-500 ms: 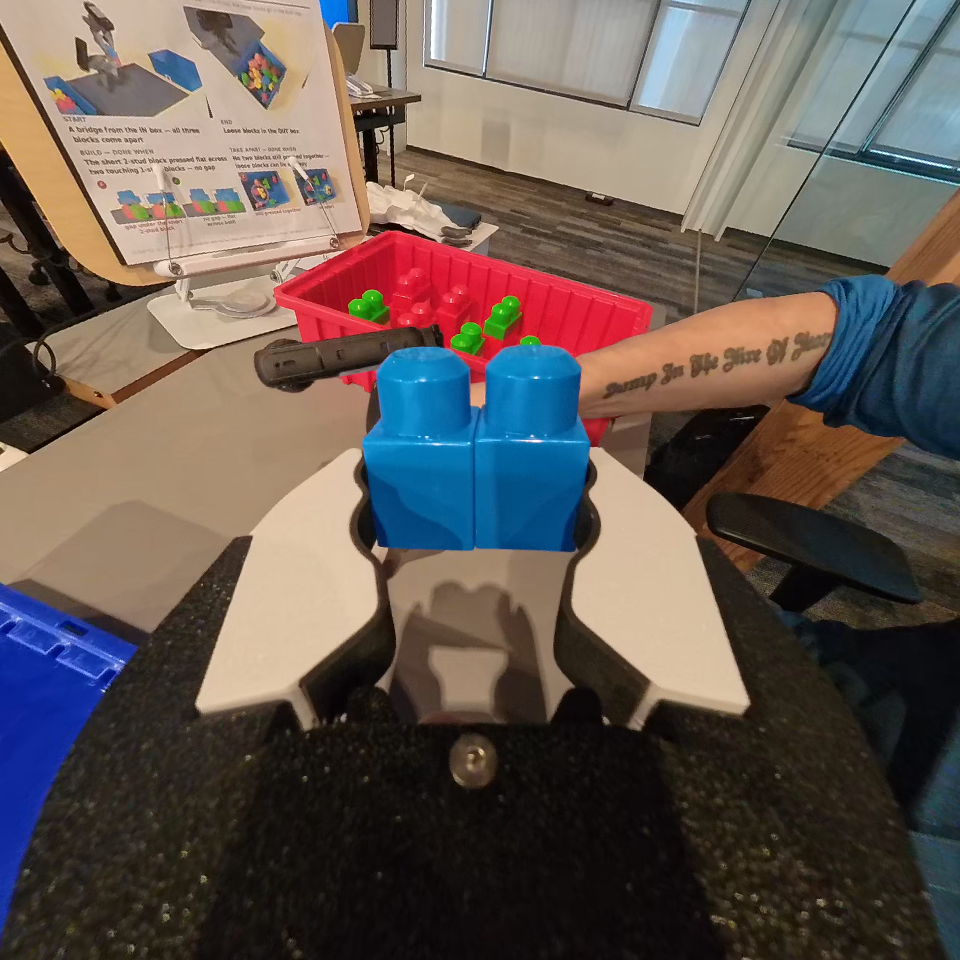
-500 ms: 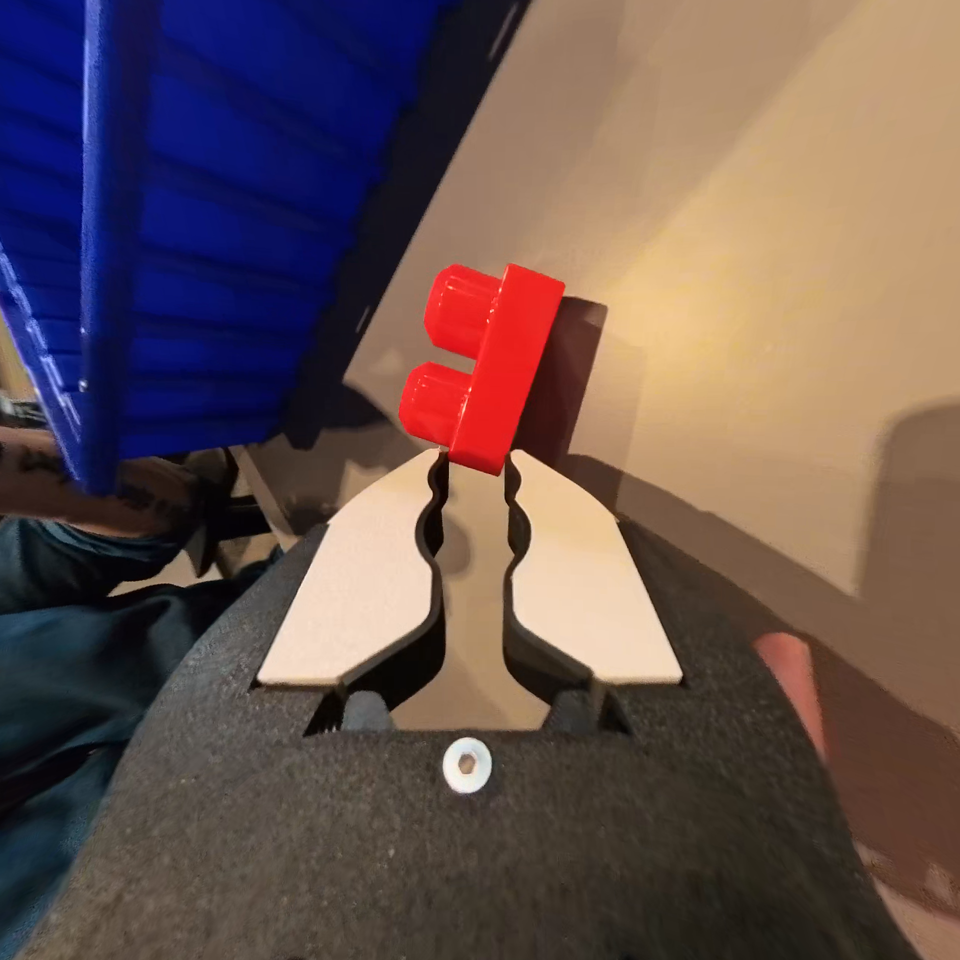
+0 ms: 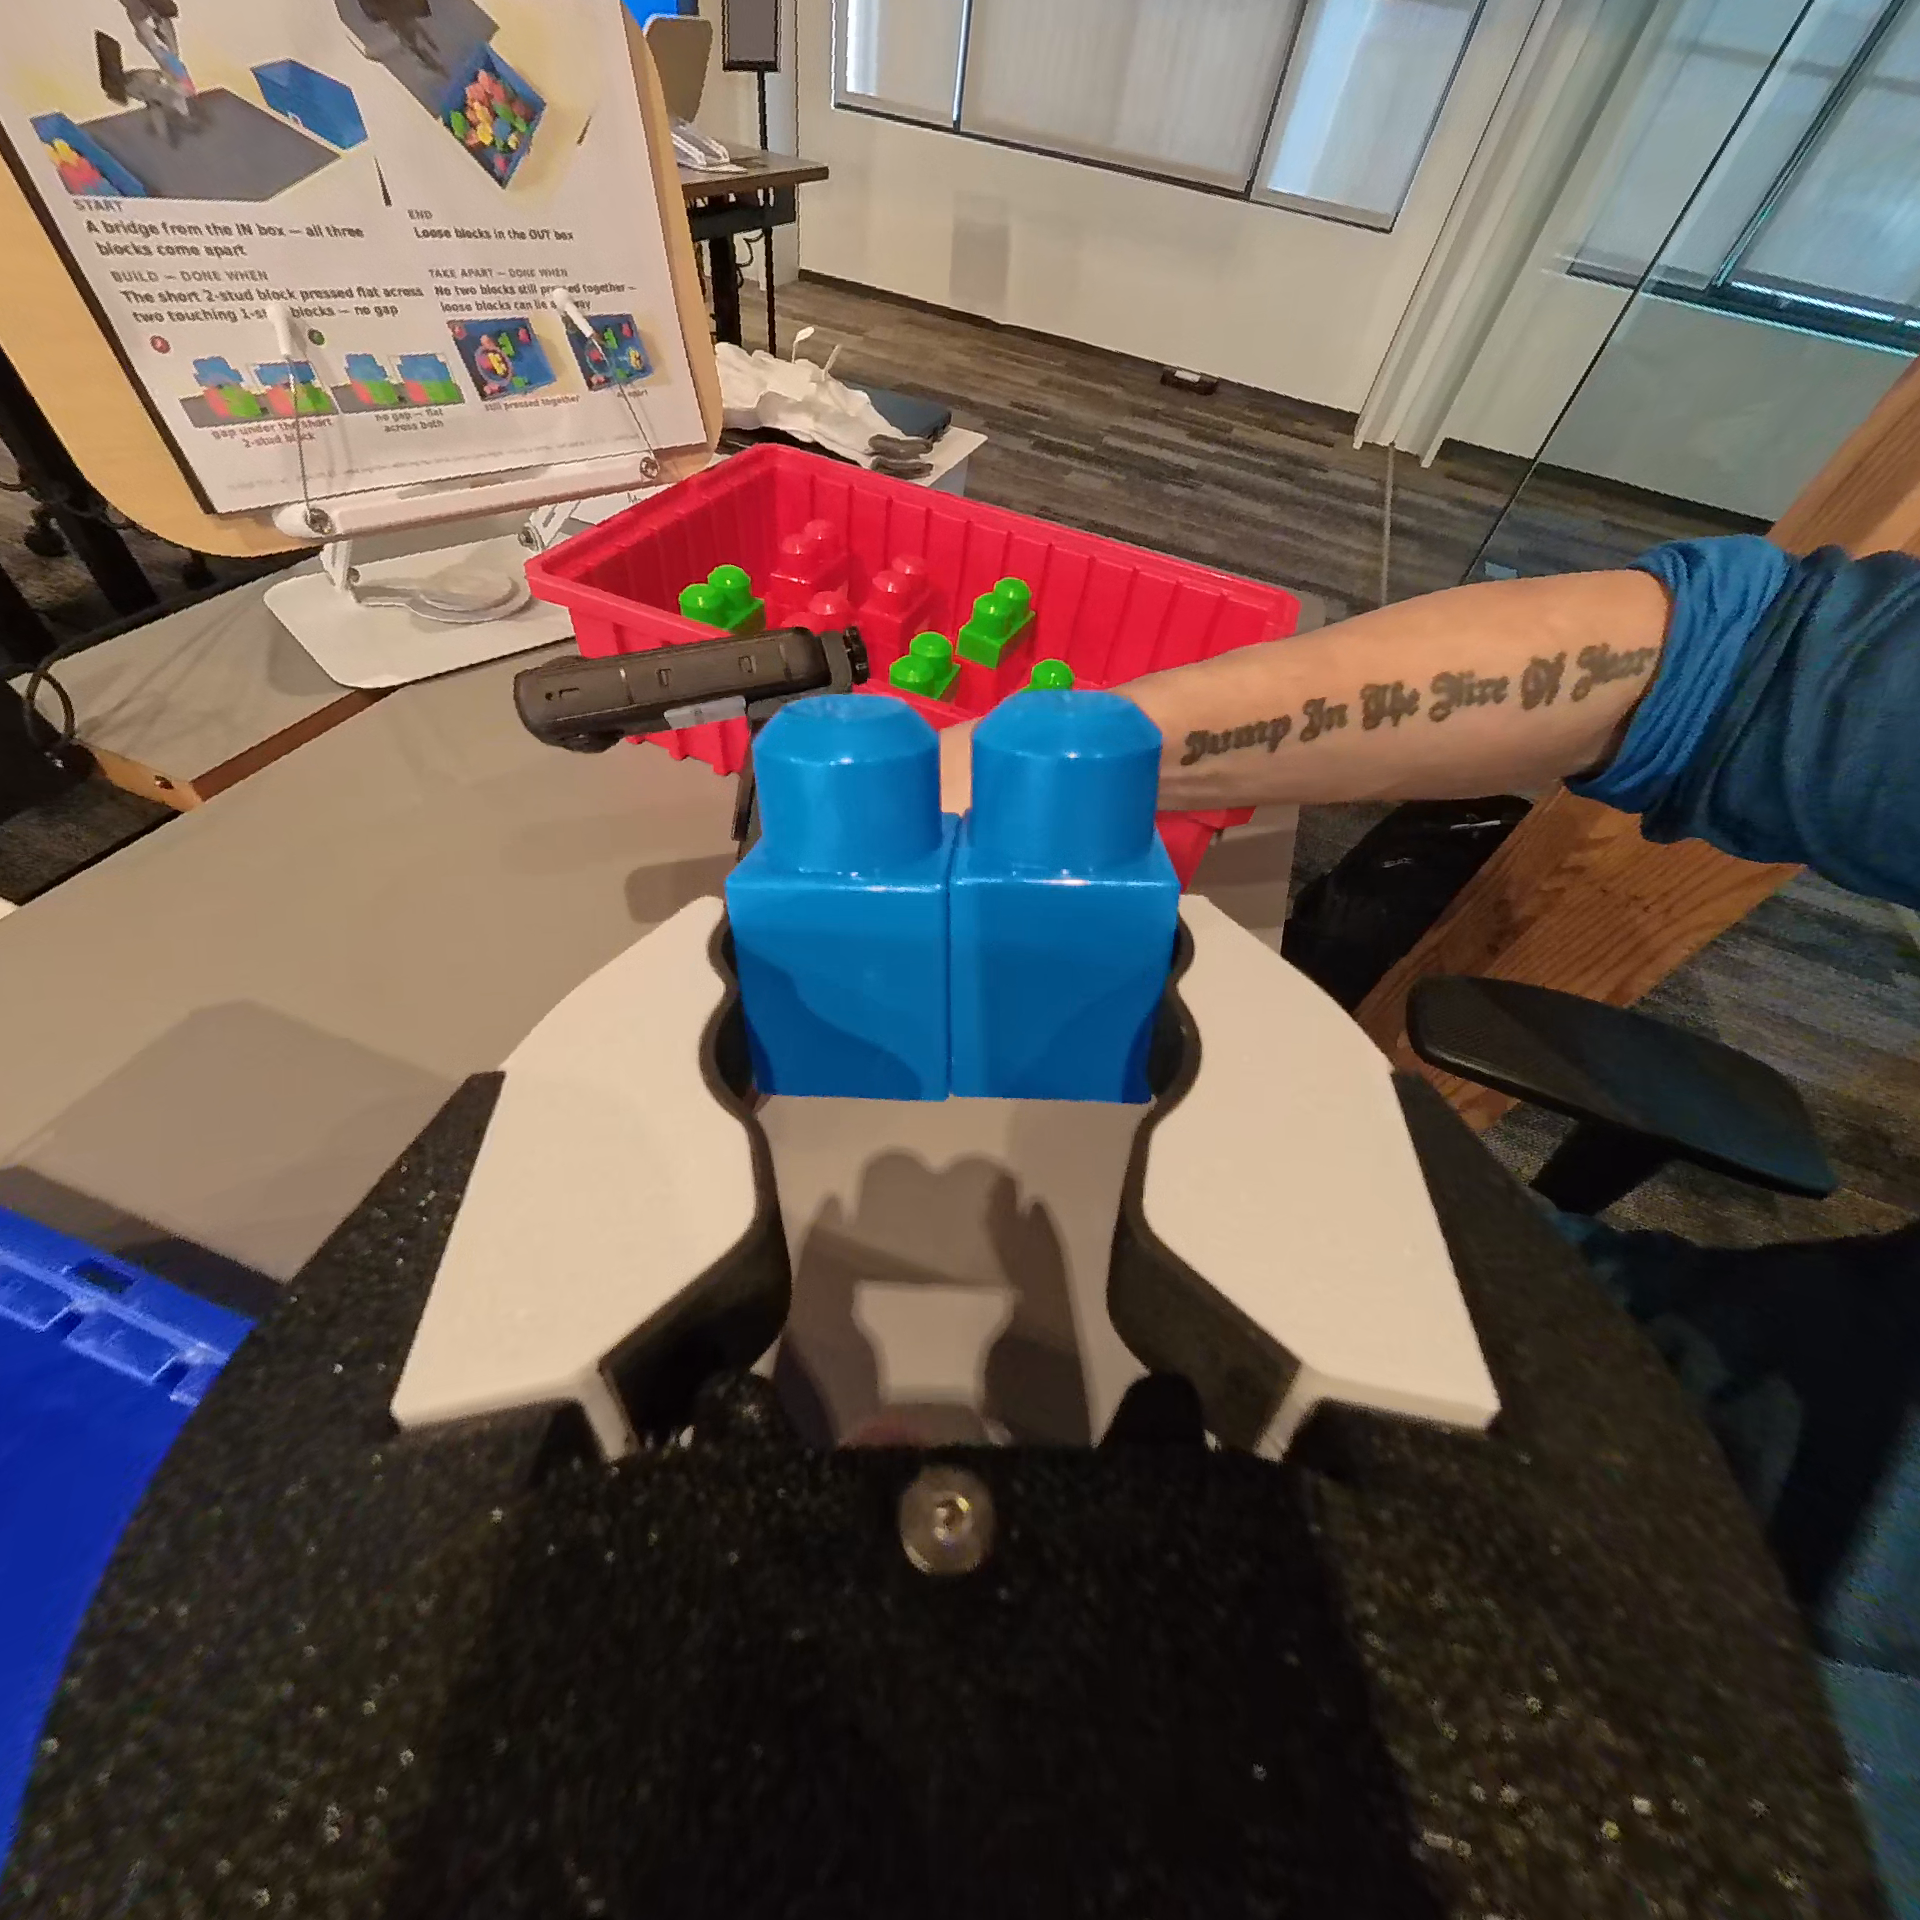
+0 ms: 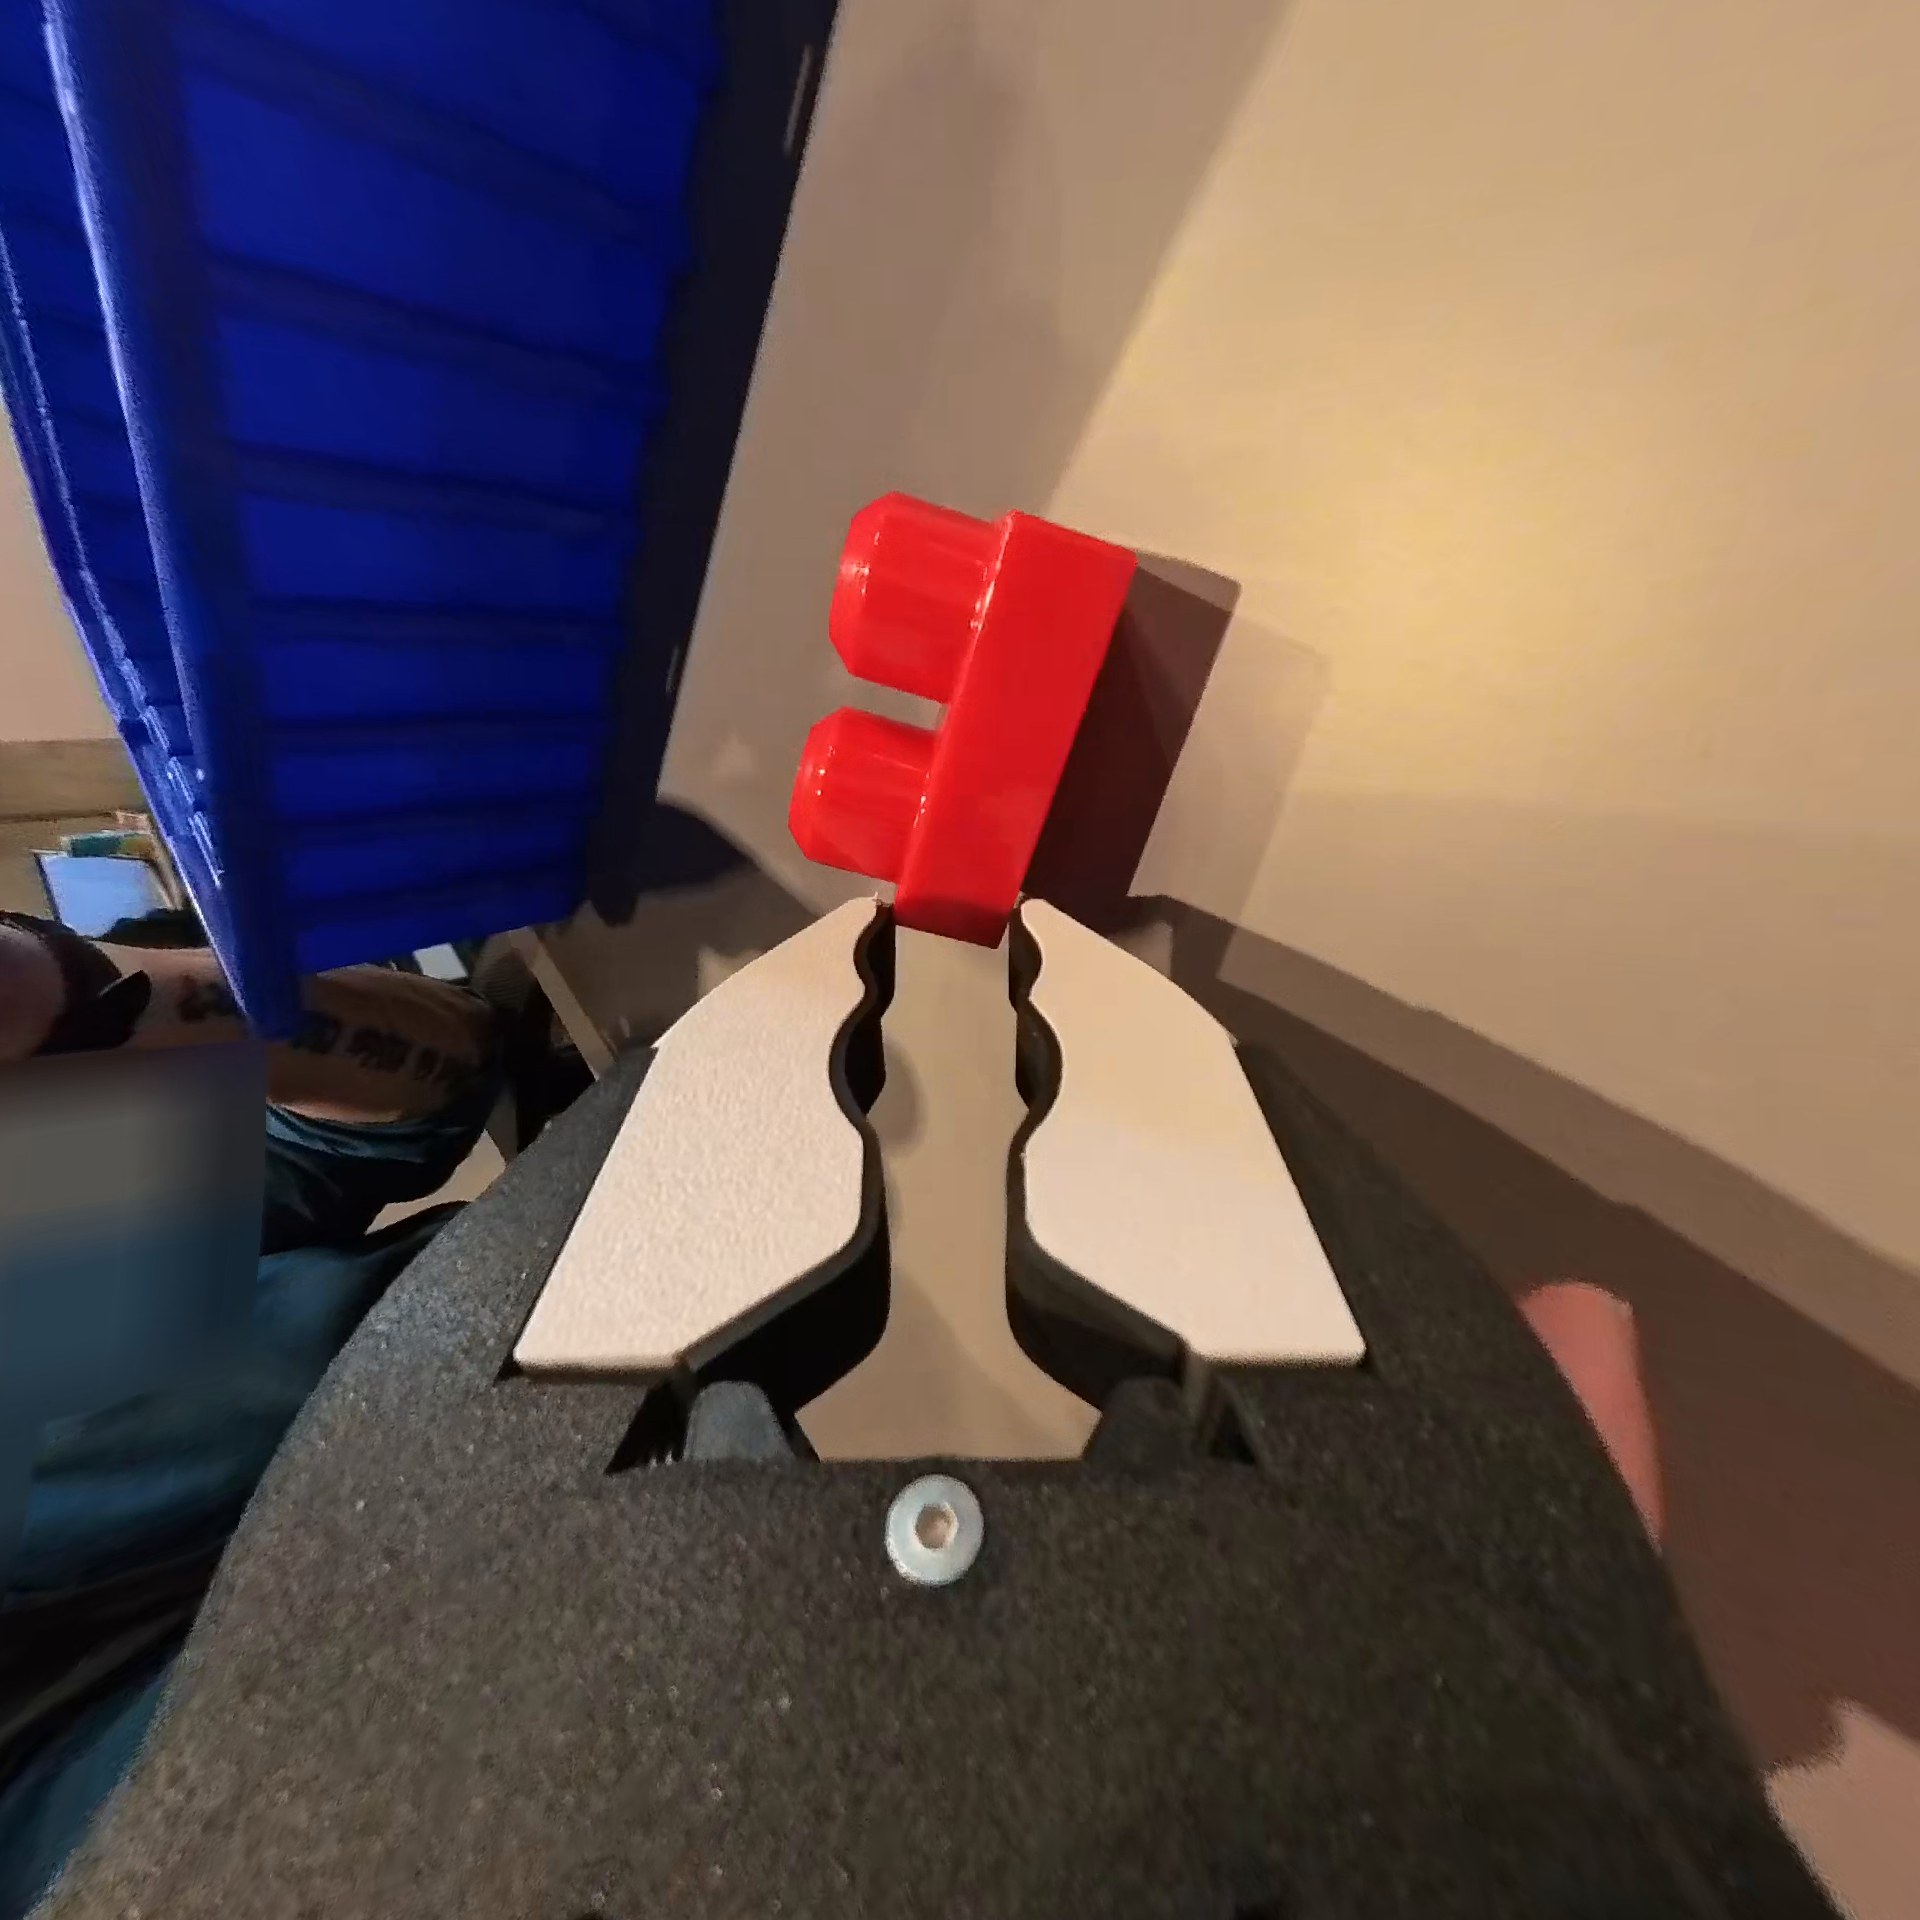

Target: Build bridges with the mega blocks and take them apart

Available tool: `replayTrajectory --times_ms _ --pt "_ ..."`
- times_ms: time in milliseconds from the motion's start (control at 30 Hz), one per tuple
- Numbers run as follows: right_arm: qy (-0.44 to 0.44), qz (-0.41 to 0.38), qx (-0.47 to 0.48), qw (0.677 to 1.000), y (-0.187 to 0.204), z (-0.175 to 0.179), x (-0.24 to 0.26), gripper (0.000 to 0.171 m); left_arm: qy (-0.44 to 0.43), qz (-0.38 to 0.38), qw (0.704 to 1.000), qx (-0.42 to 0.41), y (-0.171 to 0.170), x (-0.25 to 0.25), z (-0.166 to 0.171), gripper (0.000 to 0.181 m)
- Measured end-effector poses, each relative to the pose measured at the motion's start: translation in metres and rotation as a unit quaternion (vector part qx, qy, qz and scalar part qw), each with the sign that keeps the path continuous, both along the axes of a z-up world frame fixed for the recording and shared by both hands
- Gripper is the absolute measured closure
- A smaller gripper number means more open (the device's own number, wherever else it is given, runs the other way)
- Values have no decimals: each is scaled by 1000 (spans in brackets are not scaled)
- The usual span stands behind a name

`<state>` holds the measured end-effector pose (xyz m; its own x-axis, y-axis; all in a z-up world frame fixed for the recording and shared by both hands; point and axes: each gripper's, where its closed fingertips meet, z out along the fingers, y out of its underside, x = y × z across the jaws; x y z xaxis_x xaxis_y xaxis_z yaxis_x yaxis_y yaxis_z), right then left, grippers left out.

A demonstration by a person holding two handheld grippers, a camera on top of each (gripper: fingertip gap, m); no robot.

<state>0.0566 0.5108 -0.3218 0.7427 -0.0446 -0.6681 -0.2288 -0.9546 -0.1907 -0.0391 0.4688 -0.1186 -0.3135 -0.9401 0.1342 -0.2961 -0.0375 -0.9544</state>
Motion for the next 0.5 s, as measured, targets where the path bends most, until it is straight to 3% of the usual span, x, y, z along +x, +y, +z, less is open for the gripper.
replayTrajectory --times_ms 200,300,500 --pt "6 -13 -7 1000 -2 -1 8 149 2 -3 1000 2 -4 2 -1 106" --pt "7 -15 -15 1000 -4 -3 9 134 2 -4 1000 3 -4 2 -1 106" --pt "-8 -19 -7 1000 -3 -3 16 137 2 -5 1000 2 -5 2 -1 106"
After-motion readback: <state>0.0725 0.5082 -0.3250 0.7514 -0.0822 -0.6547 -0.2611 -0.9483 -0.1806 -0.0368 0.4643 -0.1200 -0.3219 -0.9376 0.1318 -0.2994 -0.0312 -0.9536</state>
